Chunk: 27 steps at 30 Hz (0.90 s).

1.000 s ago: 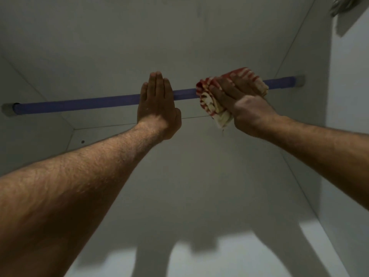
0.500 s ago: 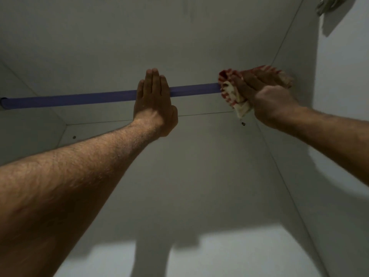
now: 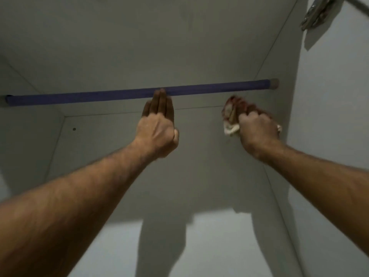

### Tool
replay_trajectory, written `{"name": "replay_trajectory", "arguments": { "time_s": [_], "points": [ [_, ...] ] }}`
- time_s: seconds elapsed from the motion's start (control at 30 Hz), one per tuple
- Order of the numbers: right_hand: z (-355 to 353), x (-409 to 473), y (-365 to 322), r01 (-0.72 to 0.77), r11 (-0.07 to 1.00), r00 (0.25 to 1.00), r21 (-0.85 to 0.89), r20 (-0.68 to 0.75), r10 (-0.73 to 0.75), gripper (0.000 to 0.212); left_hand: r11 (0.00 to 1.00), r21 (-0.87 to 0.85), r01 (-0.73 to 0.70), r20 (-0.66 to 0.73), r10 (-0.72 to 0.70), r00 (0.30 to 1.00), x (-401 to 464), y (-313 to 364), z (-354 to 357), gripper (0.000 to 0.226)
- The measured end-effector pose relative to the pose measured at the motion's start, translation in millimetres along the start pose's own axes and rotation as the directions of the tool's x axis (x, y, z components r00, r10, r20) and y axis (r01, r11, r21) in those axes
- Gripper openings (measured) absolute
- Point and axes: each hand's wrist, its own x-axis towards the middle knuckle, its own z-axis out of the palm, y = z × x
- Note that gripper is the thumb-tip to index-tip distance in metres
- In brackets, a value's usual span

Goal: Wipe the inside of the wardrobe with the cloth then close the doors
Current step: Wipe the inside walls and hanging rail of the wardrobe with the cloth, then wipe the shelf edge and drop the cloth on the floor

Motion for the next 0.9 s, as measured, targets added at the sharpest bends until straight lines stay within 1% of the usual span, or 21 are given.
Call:
{"name": "replay_trajectory", "arguments": {
  "time_s": [0.1, 0.17, 0.27, 0.4, 0.47, 0.53, 0.57, 0.63, 0.7, 0.8, 0.87, 0.9],
  "points": [
    [4.5, -57.2, -3.4, 0.039, 0.997, 0.994, -0.065, 0.109, -0.032, 0.045, 0.992, -0.127, -0.019, 0.031, 0.024, 0.999, -67.5, 21.6, 12.0, 0.084],
    [2.0, -96.6, -6.3, 0.047, 0.996, 0.986, -0.074, 0.164, -0.035, 0.052, 0.981, -0.192, -0.006, 0.119, 0.029, 0.992, -121.3, 36.1, 21.0, 0.085],
    [-11.4, -156.5, -8.7, 0.032, 0.999, 0.969, -0.044, 0.247, -0.020, 0.056, 0.940, -0.334, 0.063, 0.257, 0.026, 0.966, -210.2, 61.4, 33.0, 0.085],
    [-40.9, -253.0, -14.7, 0.010, 0.999, 0.924, -0.036, 0.382, 0.005, 0.058, 0.877, -0.460, 0.136, 0.431, 0.087, 0.898, -338.2, 111.2, 25.2, 0.081],
    [-57.0, -308.3, -13.5, -0.011, 0.999, 0.892, -0.038, 0.451, 0.027, 0.057, 0.847, -0.509, 0.152, 0.511, 0.156, 0.845, -397.1, 140.6, 7.4, 0.080],
    [-73.2, -370.1, -8.1, -0.037, 0.997, 0.842, -0.061, 0.536, 0.064, 0.057, 0.811, -0.565, 0.153, 0.562, 0.243, 0.790, -451.6, 171.7, -17.2, 0.081],
    [-80.3, -398.1, -5.3, -0.056, 0.996, 0.818, -0.064, 0.569, 0.083, 0.057, 0.793, -0.589, 0.154, 0.569, 0.272, 0.776, -472.8, 184.1, -27.3, 0.082],
    [-98.5, -464.9, 4.1, -0.116, 0.988, 0.740, -0.099, 0.655, 0.152, 0.055, 0.737, -0.661, 0.140, 0.572, 0.374, 0.730, -518.1, 212.8, -51.9, 0.083],
    [-121.9, -536.9, 18.1, -0.169, 0.975, 0.647, -0.142, 0.731, 0.218, 0.053, 0.680, -0.725, 0.107, 0.556, 0.488, 0.673, -562.9, 240.5, -79.1, 0.082],
    [-165.9, -637.2, 39.8, -0.228, 0.947, 0.501, -0.224, 0.807, 0.312, 0.053, 0.601, -0.795, 0.088, 0.520, 0.598, 0.610, -621.3, 277.0, -120.3, 0.081],
    [-202.2, -704.4, 57.1, -0.222, 0.936, 0.418, -0.272, 0.841, 0.343, 0.056, 0.529, -0.844, 0.092, 0.479, 0.663, 0.575, -664.9, 304.5, -152.1, 0.079],
    [-218.9, -733.5, 64.5, -0.210, 0.936, 0.389, -0.281, 0.855, 0.344, 0.057, 0.495, -0.864, 0.089, 0.454, 0.691, 0.563, -684.0, 315.3, -165.1, 0.079]
  ]
}}
